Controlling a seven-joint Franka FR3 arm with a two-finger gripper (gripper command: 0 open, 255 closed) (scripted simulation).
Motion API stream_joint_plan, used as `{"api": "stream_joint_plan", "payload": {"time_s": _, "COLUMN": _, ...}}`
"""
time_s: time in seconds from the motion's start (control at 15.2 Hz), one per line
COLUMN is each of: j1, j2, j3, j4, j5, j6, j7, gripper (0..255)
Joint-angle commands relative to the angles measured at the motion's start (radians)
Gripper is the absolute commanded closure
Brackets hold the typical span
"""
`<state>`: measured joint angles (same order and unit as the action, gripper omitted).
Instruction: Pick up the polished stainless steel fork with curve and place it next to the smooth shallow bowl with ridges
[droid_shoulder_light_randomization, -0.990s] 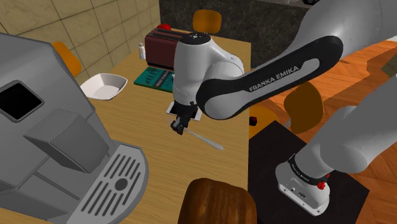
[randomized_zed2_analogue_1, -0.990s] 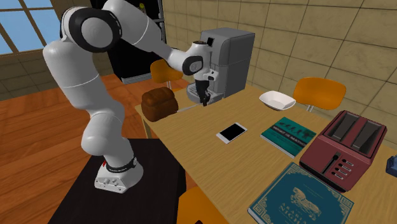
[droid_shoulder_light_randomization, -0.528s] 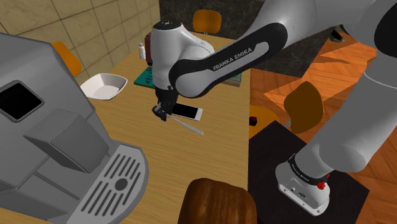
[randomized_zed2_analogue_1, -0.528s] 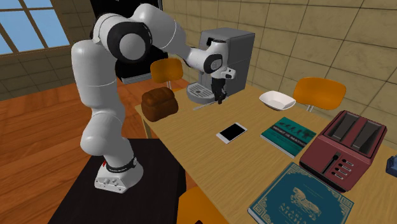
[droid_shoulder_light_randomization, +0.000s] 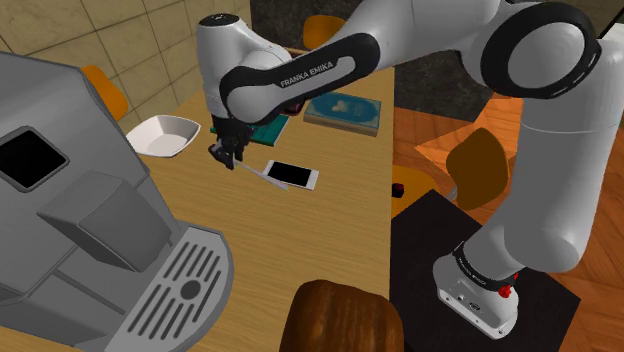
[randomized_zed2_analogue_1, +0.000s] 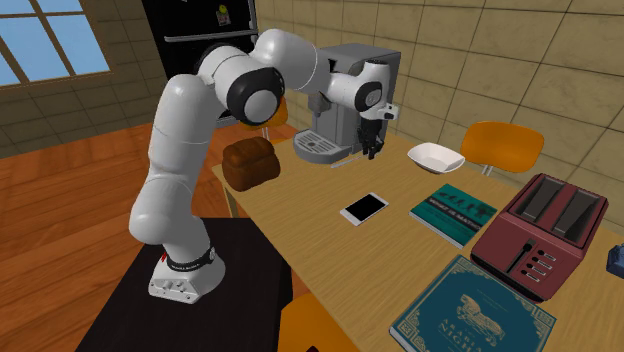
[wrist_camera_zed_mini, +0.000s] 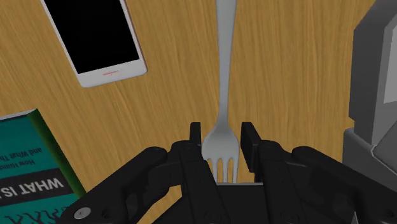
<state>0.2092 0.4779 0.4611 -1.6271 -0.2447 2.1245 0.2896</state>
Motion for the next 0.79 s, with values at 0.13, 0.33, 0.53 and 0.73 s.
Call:
{"api": "stream_joint_plan", "payload": {"time_s": 0.13, "j1": 0.052, "j2": 0.182, "j3": -0.033, "j4": 0.287, "j5": -0.043, "j6": -0.109, "j7": -0.025, "gripper": 255}}
{"api": "stream_joint_plan", "payload": {"time_s": 0.33, "j1": 0.107, "j2": 0.347, "j3": -0.059, "j4": 0.573, "j5": -0.065, "j6": -0.225, "j7": -0.061, "gripper": 255}}
{"api": "stream_joint_plan", "payload": {"time_s": 0.53, "j1": 0.172, "j2": 0.521, "j3": -0.085, "j4": 0.883, "j5": -0.077, "j6": -0.347, "j7": -0.103, "gripper": 255}}
{"api": "stream_joint_plan", "payload": {"time_s": 0.73, "j1": 0.162, "j2": 0.517, "j3": -0.085, "j4": 0.832, "j5": -0.079, "j6": -0.303, "j7": -0.097, "gripper": 255}}
